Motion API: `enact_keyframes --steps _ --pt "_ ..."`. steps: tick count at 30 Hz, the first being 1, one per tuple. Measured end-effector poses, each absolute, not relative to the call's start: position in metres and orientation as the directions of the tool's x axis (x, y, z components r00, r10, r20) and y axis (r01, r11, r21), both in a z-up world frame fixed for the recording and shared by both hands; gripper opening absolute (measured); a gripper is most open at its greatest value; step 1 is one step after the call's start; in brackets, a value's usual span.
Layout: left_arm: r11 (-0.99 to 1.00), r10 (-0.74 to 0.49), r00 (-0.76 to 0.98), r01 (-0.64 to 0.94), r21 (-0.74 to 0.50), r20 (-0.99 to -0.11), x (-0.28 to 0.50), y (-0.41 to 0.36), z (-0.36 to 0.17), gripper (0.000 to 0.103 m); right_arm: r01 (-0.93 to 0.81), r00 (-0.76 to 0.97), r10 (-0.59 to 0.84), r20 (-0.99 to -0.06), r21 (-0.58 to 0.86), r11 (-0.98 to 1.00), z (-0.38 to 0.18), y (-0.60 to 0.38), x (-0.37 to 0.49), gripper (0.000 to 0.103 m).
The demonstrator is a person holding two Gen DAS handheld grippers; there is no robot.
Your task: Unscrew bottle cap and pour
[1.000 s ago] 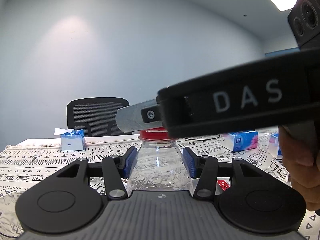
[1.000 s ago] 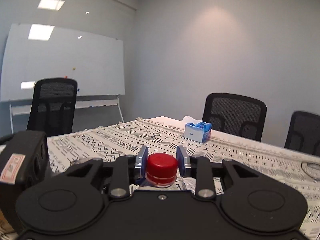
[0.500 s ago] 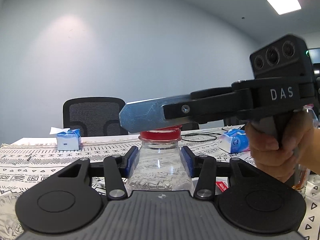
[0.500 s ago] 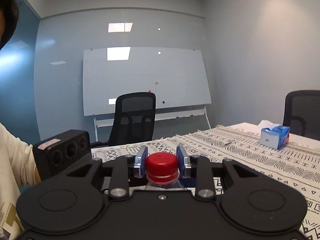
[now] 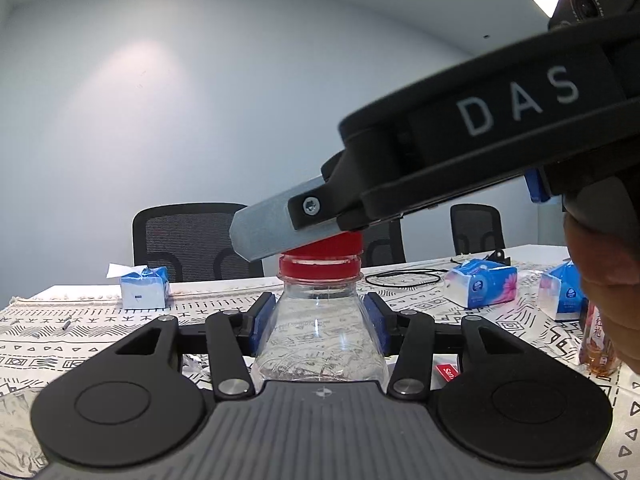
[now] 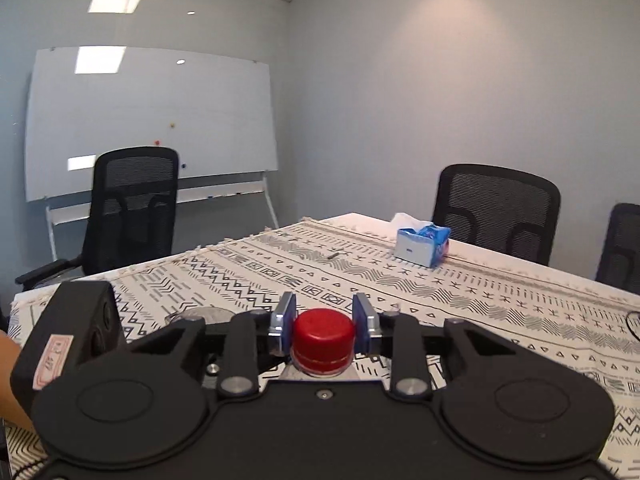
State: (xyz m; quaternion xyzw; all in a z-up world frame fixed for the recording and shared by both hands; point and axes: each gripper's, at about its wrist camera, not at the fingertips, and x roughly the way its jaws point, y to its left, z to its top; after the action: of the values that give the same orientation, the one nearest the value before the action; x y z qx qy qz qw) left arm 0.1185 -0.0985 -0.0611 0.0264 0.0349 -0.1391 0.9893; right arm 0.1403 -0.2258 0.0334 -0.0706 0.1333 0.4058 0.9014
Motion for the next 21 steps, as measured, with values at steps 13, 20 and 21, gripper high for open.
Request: enact_keyframes --steps 13,20,21 --pt "0.949 -0.309 0.948 0.312 0.039 -0.08 0.118 -0.096 -0.062 0.044 -0.966 0.257 0.955 -0.15 -0.015 0.258 0.016 -0.27 0.187 0.032" --pt "0.948 -0.312 0.946 0.316 0.039 -0.087 0.119 -0.092 -0.063 0.044 -0.991 0.131 0.979 -0.158 0.019 0.136 0.025 -0.274 0.206 0.033" --pt "0.949 -0.309 0.947 0.313 0.04 -0.087 0.119 -0.091 -0.063 0.045 -0.987 0.157 0.973 -0.169 0.018 0.162 0.028 -0.272 0.202 0.034"
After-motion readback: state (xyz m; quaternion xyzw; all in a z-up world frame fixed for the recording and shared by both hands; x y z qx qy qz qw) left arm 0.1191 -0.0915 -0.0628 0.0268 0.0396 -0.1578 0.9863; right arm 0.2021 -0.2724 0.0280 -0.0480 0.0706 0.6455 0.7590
